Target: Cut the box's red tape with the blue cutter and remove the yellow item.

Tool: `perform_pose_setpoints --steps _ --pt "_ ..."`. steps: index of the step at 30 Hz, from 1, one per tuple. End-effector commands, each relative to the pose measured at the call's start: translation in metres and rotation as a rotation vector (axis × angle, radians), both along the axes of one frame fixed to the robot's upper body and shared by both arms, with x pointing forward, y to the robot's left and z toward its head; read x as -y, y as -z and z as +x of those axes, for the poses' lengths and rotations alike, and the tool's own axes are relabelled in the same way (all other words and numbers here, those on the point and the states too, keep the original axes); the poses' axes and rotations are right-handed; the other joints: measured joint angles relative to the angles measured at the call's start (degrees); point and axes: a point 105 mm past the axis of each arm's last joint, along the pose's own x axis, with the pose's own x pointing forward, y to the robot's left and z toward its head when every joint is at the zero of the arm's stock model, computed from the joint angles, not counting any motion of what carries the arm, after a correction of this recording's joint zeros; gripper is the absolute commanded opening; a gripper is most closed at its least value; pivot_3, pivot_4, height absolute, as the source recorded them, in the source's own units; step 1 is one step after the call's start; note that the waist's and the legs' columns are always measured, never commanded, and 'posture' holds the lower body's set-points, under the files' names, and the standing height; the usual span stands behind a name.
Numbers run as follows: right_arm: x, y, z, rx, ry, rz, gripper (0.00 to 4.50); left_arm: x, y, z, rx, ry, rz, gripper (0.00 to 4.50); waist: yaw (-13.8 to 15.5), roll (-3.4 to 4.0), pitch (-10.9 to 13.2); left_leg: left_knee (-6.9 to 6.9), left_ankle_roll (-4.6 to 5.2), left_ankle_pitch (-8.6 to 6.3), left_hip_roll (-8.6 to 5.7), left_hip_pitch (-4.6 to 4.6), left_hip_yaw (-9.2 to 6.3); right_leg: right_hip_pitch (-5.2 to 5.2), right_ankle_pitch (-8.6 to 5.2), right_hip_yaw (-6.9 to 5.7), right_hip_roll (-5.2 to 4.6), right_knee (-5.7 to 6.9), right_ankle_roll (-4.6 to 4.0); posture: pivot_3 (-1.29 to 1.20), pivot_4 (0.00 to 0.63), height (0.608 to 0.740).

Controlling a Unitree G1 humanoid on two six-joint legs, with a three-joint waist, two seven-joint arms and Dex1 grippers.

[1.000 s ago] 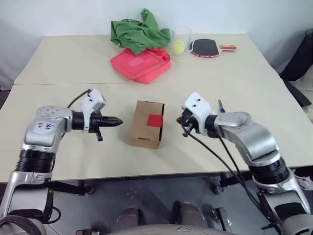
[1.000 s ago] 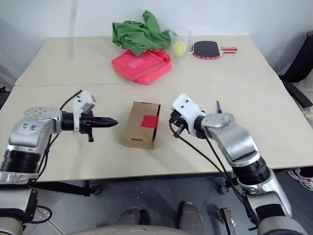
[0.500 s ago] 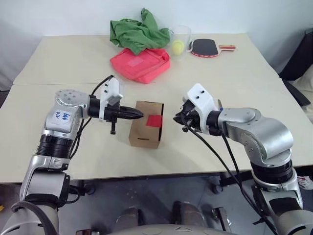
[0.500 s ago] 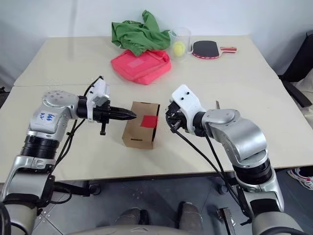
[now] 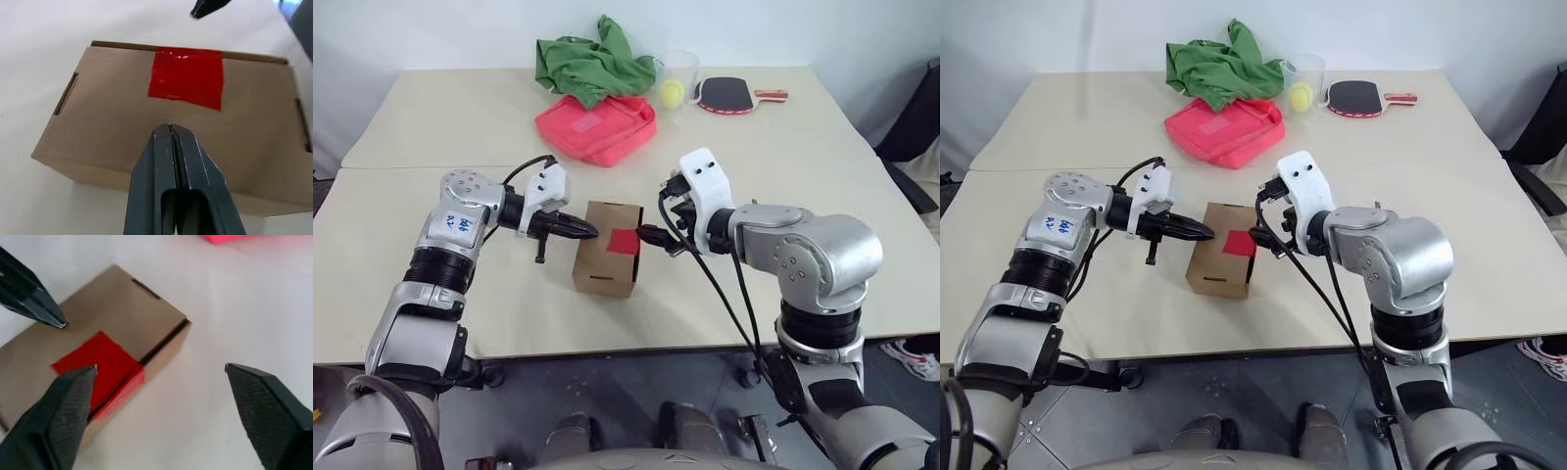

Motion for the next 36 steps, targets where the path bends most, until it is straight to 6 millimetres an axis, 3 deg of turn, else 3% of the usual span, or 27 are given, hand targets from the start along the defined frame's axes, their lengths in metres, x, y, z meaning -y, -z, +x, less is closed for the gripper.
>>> perform_pose_setpoints --steps 1,20,29,36 --pt "0.005 -0.006 0.004 0.022 0.050 0.012 4.43 0.000 -0.004 0.005 0.031 0.007 0.025 0.00 -0.01 0.00 0.00 0.00 0.00 0.00 0.00 -0.03 -0.01 -0.02 0.00 0.00 0.00 0.00 0.00 0.00 0.150 0.740" --pt "-0.007 0.028 0.003 -0.072 0.024 -0.012 4.43 0.008 0.001 0.006 0.021 0.039 0.044 0.00 -0.11 0.00 -0.01 0.01 0.00 0.00 0.01 -0.06 -0.02 -0.07 0.00 0.01 0.00 0.04 0.00 0.00 0.150 0.740" --pt "-0.012 0.015 0.001 -0.033 -0.010 -0.019 4.43 0.006 0.002 0.006 0.022 0.027 0.044 0.00 -0.18 0.00 0.00 0.01 0.00 0.00 0.02 -0.06 -0.02 -0.08 0.00 0.00 0.00 0.05 0.00 0.00 0.150 0.740" --pt "-0.011 -0.008 -0.003 0.037 -0.011 -0.002 4.43 0.004 0.004 0.005 0.021 0.026 0.044 0.00 -0.17 0.00 0.00 0.01 0.00 0.00 0.02 -0.07 -0.02 -0.10 0.00 0.02 0.00 0.05 0.00 0.00 0.150 0.740"
